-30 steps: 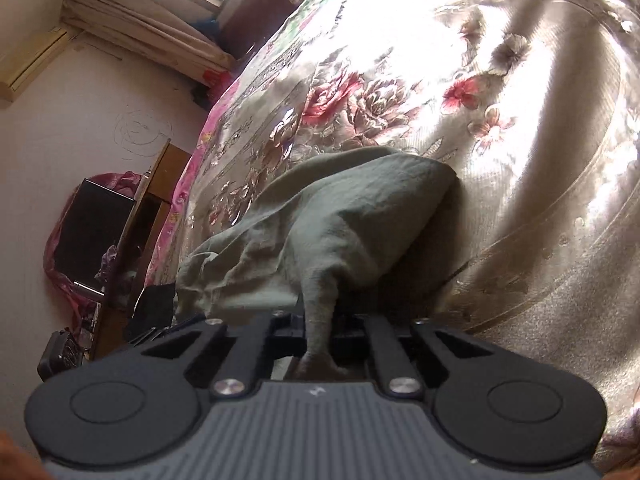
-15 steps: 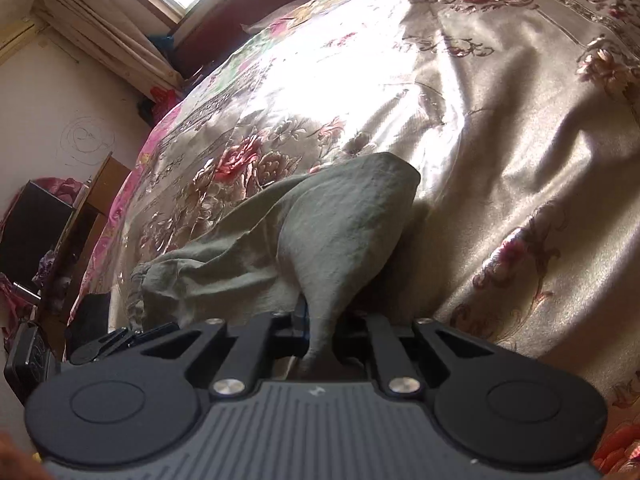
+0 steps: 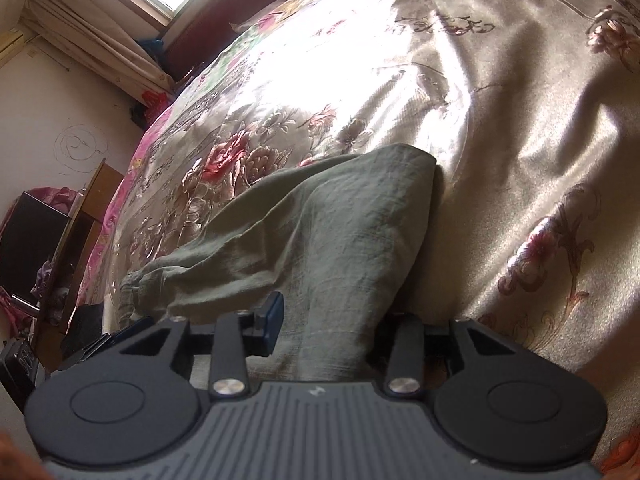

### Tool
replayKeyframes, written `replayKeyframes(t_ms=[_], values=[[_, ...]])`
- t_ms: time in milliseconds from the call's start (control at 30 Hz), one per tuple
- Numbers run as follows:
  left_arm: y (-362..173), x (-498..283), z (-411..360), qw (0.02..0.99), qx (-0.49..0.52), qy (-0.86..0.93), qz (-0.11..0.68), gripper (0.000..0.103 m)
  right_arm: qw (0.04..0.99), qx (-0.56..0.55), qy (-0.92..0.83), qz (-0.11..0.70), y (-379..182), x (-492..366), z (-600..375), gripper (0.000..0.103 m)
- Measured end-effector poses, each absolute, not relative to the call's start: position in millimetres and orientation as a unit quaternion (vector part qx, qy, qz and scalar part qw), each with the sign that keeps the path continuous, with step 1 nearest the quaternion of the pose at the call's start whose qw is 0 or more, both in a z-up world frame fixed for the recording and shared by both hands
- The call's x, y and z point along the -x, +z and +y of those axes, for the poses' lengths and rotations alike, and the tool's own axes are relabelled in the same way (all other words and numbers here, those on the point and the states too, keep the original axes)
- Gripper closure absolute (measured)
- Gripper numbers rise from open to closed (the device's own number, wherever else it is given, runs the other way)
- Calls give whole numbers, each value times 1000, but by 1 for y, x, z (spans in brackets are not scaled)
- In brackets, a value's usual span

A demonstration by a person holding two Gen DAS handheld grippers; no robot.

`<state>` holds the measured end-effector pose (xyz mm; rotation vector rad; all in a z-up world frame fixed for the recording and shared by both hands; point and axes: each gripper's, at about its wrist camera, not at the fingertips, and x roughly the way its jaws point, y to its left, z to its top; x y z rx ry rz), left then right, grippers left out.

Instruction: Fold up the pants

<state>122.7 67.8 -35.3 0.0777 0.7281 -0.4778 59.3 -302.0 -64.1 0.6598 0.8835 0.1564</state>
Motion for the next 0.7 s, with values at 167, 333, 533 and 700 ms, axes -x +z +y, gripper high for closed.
replayKeyframes(t_ms=[167,333,533,700], values=[[-19,-110,87,927,-38,-203,315,19,887,-246,31,389,-40,-45,-297,61],[-25,-110,106,923,-41,-189,333,19,928,-134,57,342,-1,-27,-241,61],[-16,-89,153,928,-5,-170,332,19,924,2,184,334,7,-47,-118,66],[-11,-85,174,930,16,-181,318,18,928,-10,56,369,11,-73,-157,69]])
